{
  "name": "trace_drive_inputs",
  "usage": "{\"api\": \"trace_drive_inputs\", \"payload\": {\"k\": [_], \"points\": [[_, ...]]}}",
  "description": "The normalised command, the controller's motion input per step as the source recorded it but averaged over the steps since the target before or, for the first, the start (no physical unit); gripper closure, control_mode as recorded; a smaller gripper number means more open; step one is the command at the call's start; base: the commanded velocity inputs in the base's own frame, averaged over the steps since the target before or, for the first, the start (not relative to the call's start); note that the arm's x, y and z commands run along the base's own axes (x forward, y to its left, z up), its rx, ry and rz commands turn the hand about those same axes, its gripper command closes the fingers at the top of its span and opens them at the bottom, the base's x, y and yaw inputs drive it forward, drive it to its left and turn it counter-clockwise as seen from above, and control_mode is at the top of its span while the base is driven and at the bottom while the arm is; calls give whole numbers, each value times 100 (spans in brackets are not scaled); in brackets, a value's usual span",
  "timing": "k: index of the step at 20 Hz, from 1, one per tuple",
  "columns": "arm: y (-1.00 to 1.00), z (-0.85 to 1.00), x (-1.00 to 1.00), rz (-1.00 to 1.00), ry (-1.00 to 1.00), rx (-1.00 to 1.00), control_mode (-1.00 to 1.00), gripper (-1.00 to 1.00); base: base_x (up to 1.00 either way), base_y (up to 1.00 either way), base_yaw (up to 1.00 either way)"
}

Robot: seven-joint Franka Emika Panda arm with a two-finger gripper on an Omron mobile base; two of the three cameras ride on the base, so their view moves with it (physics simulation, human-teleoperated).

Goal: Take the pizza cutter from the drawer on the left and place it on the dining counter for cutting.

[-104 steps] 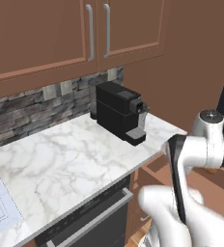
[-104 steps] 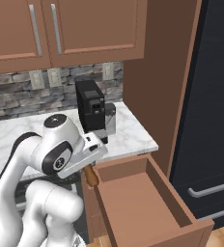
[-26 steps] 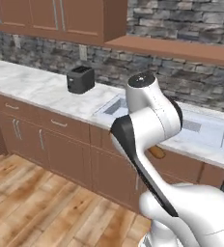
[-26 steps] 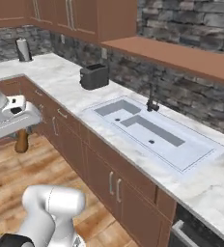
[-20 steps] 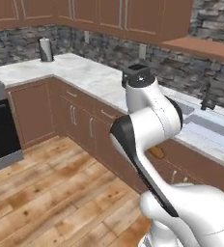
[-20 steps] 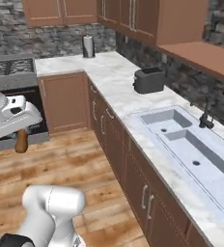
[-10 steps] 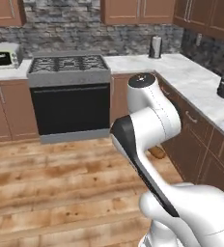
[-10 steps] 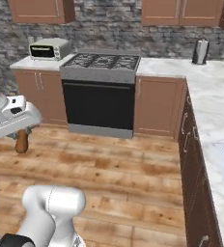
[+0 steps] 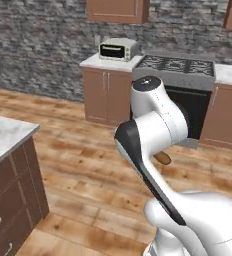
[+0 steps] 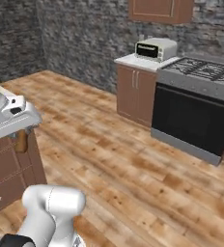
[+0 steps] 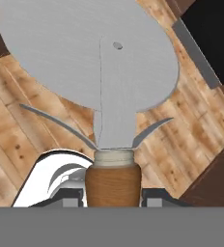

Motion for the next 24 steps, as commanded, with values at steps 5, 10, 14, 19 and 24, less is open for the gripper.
{"api": "trace_drive_inputs", "payload": {"k": [5,10,14,19,24], "points": [[0,0,0,0,0,0,100,100,7,3,79],[0,0,0,0,0,0,100,100,26,10,78],[0,0,0,0,0,0,100,100,37,4,75],[0,0,0,0,0,0,100,100,72,0,62],[0,0,0,0,0,0,100,100,60,1,60]]}}
